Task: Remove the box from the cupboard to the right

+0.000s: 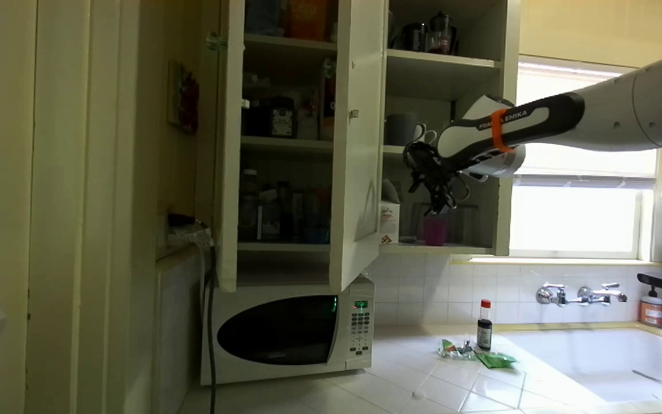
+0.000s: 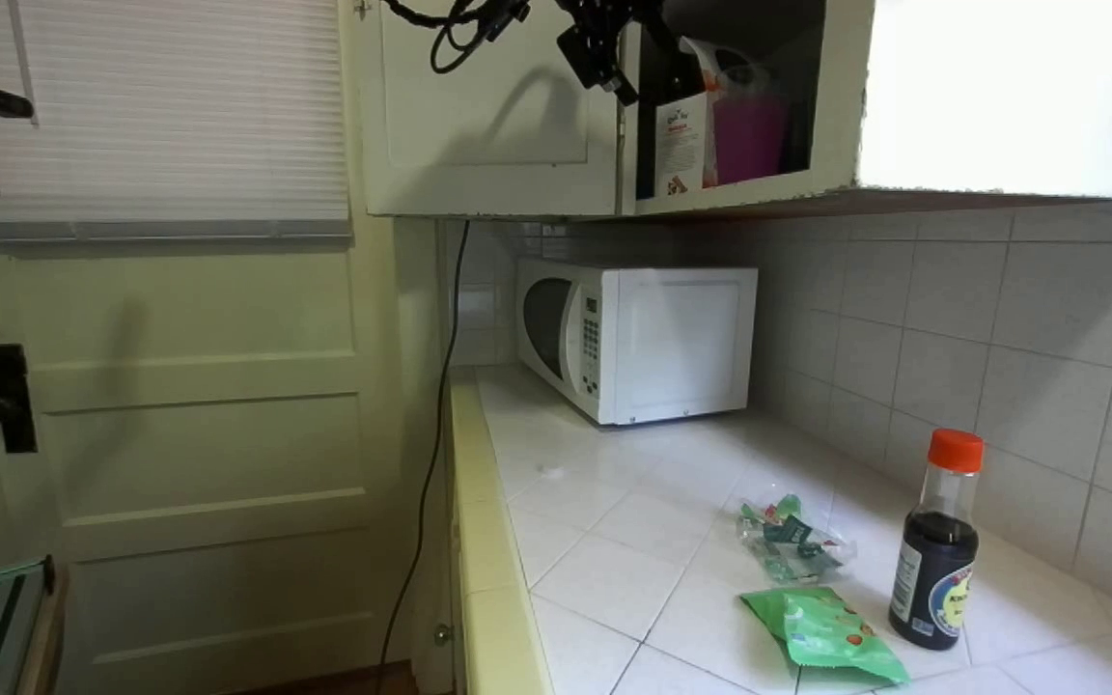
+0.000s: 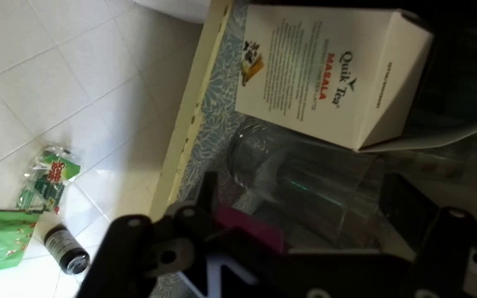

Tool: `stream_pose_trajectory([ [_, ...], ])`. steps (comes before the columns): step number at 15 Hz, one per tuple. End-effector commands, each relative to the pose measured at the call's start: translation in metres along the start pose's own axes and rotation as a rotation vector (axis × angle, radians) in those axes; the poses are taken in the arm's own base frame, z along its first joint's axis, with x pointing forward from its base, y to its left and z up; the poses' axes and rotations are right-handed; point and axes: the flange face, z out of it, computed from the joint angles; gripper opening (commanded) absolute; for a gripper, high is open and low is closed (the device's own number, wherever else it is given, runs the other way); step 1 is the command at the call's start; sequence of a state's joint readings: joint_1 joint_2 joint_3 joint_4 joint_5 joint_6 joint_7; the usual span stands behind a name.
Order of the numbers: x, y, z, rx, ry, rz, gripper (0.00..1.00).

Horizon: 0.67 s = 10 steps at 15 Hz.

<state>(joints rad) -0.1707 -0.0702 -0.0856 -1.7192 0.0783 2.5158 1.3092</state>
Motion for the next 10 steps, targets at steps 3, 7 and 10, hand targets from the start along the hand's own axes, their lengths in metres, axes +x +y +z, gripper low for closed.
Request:
stream_pose_trajectory([
  [3,-0.007,-0.007,0.008,0.033,-0.132,0.068,1.0],
  [7,0.003,-0.006,0.015,0.036,-0.188,0.107,1.0],
  [10,0.009,-0.012,0.024,0.035,-0.209,0.117,1.0],
])
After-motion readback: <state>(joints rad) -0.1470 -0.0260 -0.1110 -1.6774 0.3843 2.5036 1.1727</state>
